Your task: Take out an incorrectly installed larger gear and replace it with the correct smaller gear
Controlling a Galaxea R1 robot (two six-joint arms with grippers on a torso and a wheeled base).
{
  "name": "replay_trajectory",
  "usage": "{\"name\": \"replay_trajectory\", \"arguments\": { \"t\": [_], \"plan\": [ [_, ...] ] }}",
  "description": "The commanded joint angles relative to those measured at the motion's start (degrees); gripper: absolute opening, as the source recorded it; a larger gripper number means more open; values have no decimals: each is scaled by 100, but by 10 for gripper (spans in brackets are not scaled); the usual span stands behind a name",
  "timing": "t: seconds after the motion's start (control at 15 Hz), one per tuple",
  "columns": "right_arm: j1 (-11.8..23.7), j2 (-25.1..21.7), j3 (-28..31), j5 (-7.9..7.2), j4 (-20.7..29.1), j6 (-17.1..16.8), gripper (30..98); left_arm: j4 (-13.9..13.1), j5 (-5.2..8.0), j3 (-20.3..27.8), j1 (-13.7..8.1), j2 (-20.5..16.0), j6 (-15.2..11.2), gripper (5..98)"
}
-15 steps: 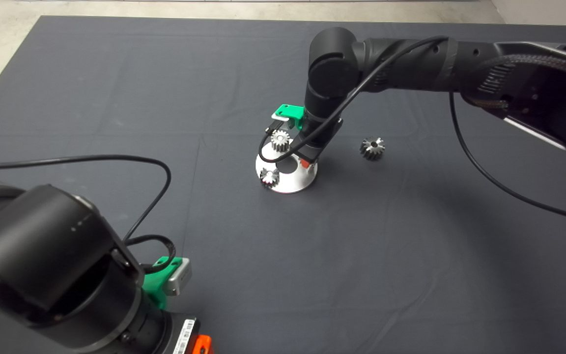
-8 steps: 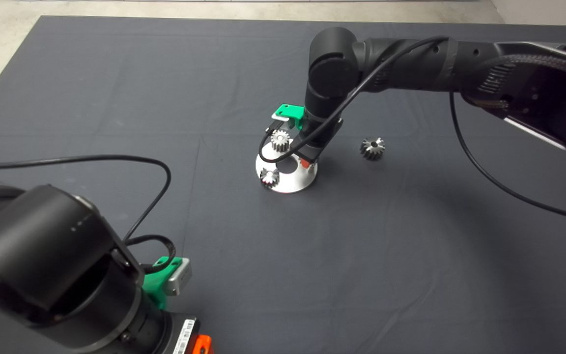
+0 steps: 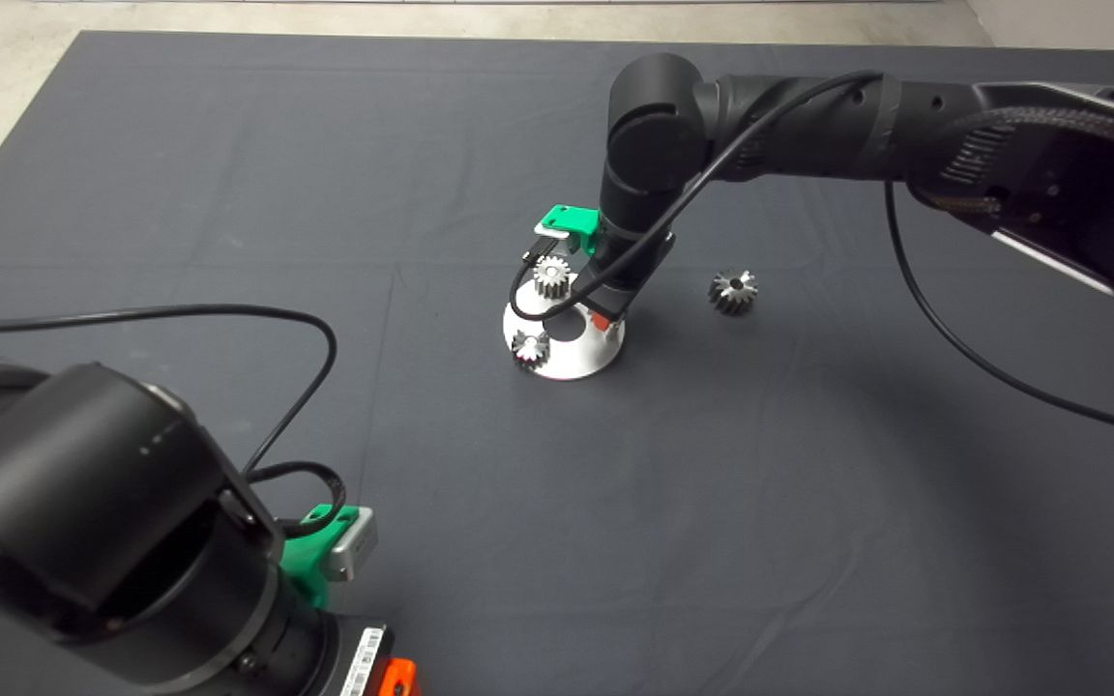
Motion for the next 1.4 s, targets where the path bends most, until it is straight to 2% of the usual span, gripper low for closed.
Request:
{"name": "replay_trajectory", "arguments": {
  "t": [0.0, 1.33],
  "plan": [
    [195, -13, 69, -755, -161, -31, 395, -107, -13, 77, -55, -4, -16, 982],
    [29, -48, 69, -755, -154, -102, 395, -107, -13, 77, -55, -4, -16, 982]
  ]
}}
